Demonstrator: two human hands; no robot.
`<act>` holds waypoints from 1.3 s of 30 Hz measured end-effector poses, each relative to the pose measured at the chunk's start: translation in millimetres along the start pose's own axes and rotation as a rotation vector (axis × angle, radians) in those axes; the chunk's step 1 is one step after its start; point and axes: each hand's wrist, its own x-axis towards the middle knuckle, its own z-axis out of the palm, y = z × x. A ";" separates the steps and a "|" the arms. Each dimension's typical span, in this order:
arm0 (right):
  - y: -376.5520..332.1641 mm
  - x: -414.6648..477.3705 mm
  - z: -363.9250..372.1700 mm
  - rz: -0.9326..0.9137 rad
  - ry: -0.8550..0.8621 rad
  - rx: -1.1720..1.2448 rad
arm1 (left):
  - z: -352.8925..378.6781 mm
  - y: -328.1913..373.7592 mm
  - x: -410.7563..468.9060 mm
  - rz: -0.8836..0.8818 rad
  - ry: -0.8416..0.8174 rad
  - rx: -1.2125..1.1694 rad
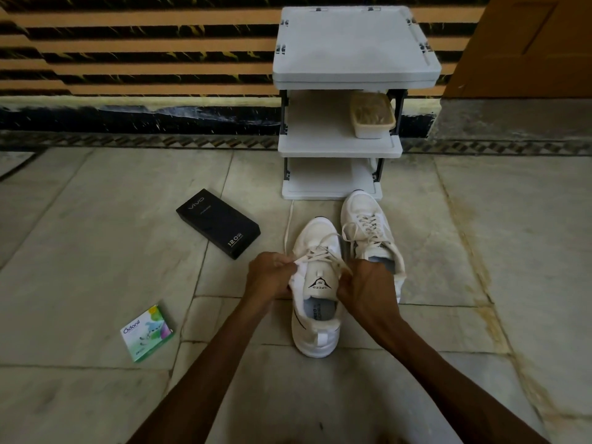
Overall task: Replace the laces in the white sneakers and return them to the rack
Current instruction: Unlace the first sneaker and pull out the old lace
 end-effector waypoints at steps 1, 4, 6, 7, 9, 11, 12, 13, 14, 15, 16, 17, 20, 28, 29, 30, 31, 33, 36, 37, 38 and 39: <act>1.0 0.8 1.0 0.029 0.021 0.042 | -1.2 -2.9 1.9 -0.077 -0.041 -0.117; 0.3 3.5 2.9 0.046 0.058 0.083 | 0.0 -4.7 -1.5 -0.025 -0.023 -0.033; -0.8 3.6 5.4 0.016 0.059 0.089 | 0.0 -4.8 -6.2 0.091 0.015 0.095; -1.1 2.0 7.2 -0.002 0.069 0.090 | 0.6 -5.5 -8.3 0.136 0.031 0.145; -5.1 -2.6 8.6 -0.045 0.128 0.081 | 0.9 -6.4 -13.6 0.215 0.063 0.231; -9.6 -5.8 10.3 -0.134 0.174 -0.024 | 1.8 -7.0 -17.4 0.295 0.079 0.283; -12.1 -5.3 11.5 -0.183 0.184 -0.114 | 2.9 -7.5 -18.9 0.321 0.081 0.303; -13.8 -2.7 13.0 -0.230 0.203 -0.177 | 3.6 -7.1 -19.7 0.326 0.088 0.317; -16.4 0.6 13.0 -0.258 0.208 -0.204 | 3.8 -7.0 -19.8 0.316 0.097 0.321; -19.3 4.3 13.0 -0.275 0.201 -0.209 | 4.3 -7.4 -19.1 0.311 0.105 0.321; -23.0 6.7 12.1 -0.274 0.169 -0.215 | 4.8 -7.7 -18.4 0.308 0.111 0.317; -25.1 9.9 12.5 -0.284 0.124 -0.219 | 5.1 -7.5 -18.1 0.307 0.116 0.315; -26.8 20.2 11.4 -0.269 -0.041 -0.189 | 5.9 -6.0 -17.9 0.296 0.114 0.337; -24.4 32.7 13.3 0.367 0.070 0.727 | 1.7 -7.8 -20.3 0.208 0.114 0.273; -25.4 31.1 12.1 0.296 0.107 0.638 | 2.0 -6.7 -21.3 0.219 0.107 0.300; -25.0 29.8 9.8 0.176 0.151 0.505 | 2.1 -6.4 -21.7 0.230 0.101 0.310; -24.3 30.3 5.8 0.065 0.186 0.359 | 2.4 -4.8 -21.9 0.238 0.095 0.306; -23.4 36.0 2.7 -0.105 0.190 0.035 | 2.5 -3.7 -21.8 0.238 0.085 0.314; -22.3 40.1 10.1 -0.313 0.113 -0.275 | 4.4 -3.4 -21.2 0.235 0.080 0.340; -22.1 40.9 13.2 -0.367 0.112 -0.314 | 5.1 -2.9 -20.5 0.233 0.077 0.322; -21.8 41.4 15.5 -0.401 0.110 -0.345 | 5.6 -2.6 -20.0 0.226 0.075 0.305; -22.4 41.6 16.9 -0.428 0.107 -0.366 | 5.6 -2.5 -19.8 0.222 0.072 0.300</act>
